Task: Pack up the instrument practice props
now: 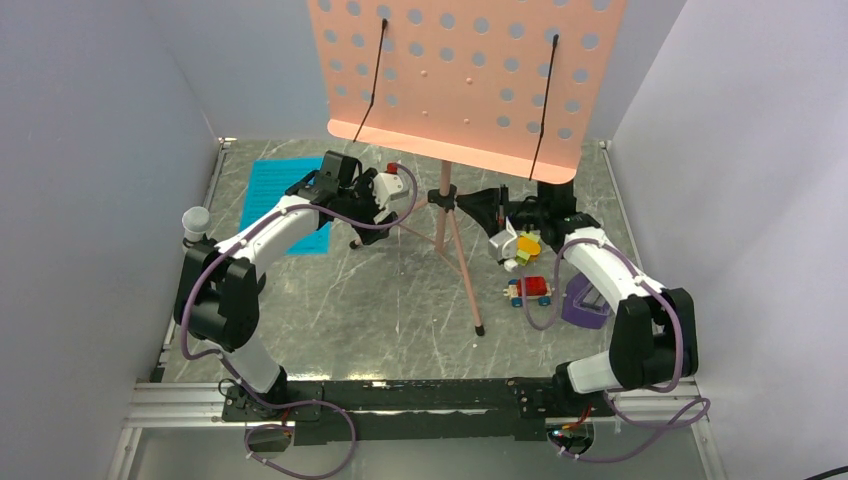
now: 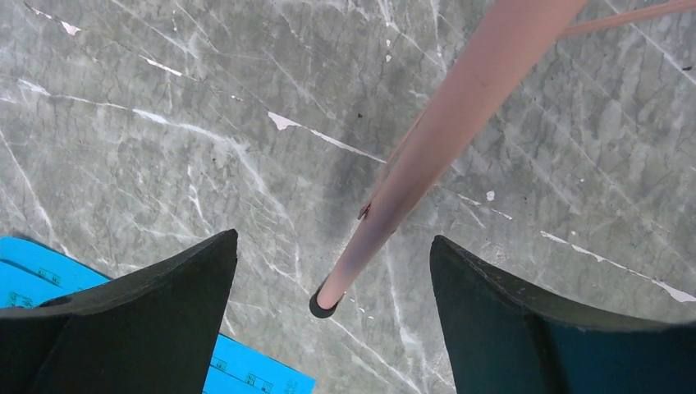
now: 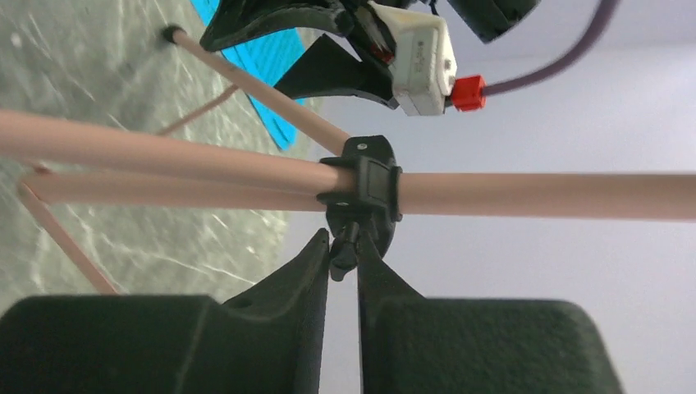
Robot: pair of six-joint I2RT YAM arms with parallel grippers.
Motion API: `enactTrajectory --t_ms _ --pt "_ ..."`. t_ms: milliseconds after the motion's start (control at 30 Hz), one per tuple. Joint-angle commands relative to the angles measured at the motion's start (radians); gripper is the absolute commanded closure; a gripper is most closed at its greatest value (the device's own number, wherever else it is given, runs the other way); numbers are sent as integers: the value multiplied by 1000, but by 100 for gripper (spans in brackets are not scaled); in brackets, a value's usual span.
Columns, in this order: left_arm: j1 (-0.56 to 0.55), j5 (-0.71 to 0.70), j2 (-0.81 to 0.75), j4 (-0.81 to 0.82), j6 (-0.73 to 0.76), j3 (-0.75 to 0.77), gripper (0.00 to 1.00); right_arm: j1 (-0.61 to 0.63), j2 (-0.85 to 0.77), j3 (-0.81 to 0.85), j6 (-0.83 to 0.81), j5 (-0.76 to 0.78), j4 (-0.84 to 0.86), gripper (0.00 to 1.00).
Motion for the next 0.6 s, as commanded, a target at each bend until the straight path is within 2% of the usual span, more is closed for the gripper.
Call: enactTrajectory --t_ms 0,33,133,233,300,367,467,567 --pt "-6 46 5 34 -23 9 9 0 -7 -118 -589 57 -149 61" --pt "-6 52 6 39 -28 7 9 1 -10 -123 -615 69 -162 41" --pt "-6 70 -2 54 -43 -1 9 -14 -42 -154 -610 73 -131 25" --pt "-5 88 -15 69 -57 -13 9 -37 -138 -267 -399 55 82 9" --pt "-6 99 -26 83 -71 -21 9 -39 -216 -321 -190 107 204 6" --pt "-6 114 -40 101 -92 -29 9 -39 -303 -361 1 177 227 0" --pt "-6 135 -68 139 -132 -57 9 -31 -430 -427 432 313 332 0" --pt "-5 154 -91 169 -179 -77 9 -4 -499 -395 890 488 311 0"
